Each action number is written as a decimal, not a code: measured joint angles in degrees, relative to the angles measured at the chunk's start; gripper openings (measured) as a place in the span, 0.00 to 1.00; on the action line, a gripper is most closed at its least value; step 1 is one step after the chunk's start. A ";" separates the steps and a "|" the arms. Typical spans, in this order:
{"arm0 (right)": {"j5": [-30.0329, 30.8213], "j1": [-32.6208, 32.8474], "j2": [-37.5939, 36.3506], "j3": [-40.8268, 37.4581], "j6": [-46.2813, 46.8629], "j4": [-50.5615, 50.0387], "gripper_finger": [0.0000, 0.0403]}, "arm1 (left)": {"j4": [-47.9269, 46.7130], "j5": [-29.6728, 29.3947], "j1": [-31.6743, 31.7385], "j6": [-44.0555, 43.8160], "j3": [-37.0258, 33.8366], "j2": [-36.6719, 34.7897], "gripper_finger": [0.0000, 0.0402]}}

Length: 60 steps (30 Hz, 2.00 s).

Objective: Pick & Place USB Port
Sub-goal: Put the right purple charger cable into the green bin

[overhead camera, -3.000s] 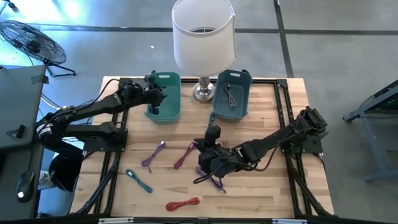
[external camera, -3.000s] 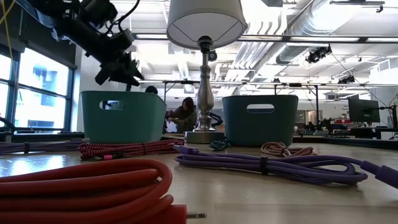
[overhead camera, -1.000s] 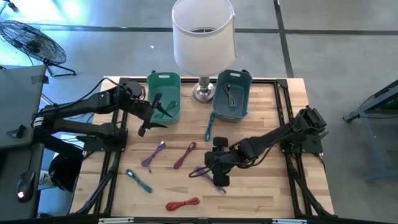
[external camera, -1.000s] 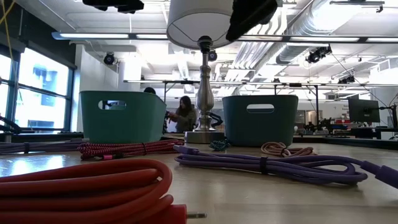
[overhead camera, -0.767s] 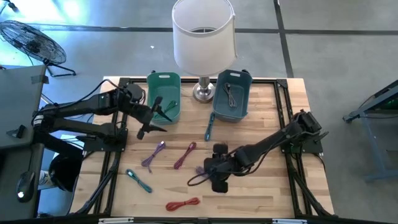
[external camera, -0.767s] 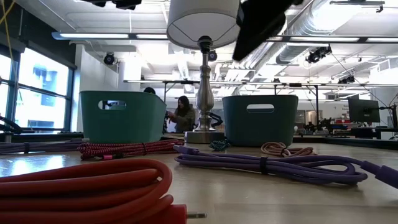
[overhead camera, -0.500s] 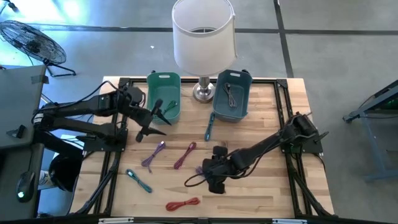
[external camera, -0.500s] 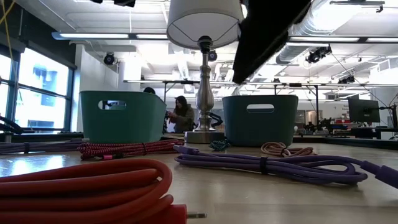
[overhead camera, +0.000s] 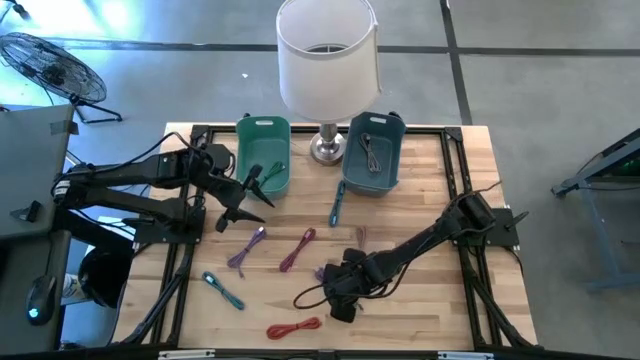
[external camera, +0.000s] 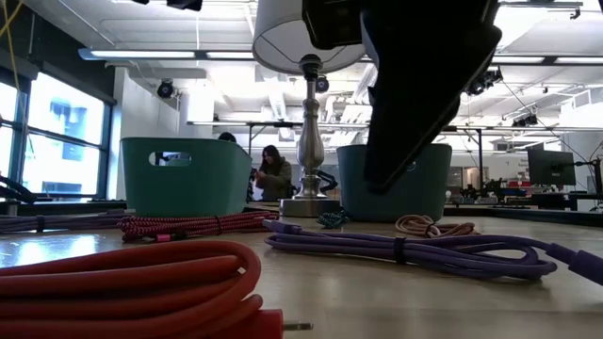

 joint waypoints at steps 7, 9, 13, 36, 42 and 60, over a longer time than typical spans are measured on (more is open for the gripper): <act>0.82 0.30 0.15 0.00 2.32 1.00 0.47 | -0.67 0.07 0.00 0.00 0.00 0.00 0.51; 0.61 0.30 0.15 0.00 2.38 1.00 0.47 | -0.70 0.09 0.00 -0.02 0.00 0.00 0.51; 0.46 0.30 0.63 0.00 2.42 0.87 0.47 | -0.72 0.10 0.00 -0.01 0.00 0.00 0.51; -1.14 -0.55 6.06 0.31 2.05 -0.91 0.47 | -4.99 0.11 0.00 -1.54 -0.04 0.01 0.51; -1.07 -0.86 7.12 0.30 2.08 -1.31 0.38 | -4.69 -0.56 0.04 -4.23 -1.81 0.00 0.51; 5.66 -0.31 7.36 1.19 -2.16 -3.00 0.03 | 11.03 -3.99 0.05 -6.95 -13.43 0.04 0.51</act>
